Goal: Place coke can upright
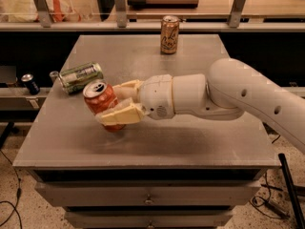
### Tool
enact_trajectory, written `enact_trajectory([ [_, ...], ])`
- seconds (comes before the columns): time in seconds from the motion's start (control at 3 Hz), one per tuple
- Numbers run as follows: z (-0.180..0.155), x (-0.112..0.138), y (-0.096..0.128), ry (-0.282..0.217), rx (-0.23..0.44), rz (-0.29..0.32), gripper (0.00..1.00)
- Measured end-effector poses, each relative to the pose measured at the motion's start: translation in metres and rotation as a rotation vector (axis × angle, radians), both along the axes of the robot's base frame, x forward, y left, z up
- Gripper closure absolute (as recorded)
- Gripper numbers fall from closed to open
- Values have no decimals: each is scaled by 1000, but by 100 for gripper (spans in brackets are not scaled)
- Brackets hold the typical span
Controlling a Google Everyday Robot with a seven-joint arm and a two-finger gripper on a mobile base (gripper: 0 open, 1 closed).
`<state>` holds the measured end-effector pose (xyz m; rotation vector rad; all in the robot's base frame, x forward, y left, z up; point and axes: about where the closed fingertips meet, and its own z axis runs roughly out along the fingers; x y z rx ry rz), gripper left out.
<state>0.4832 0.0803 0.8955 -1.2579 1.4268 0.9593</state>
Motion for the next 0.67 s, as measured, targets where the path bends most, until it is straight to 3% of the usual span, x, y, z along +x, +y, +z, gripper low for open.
enact_trajectory([
  [0.67,-7,-3,-1,-13,57,0,100],
])
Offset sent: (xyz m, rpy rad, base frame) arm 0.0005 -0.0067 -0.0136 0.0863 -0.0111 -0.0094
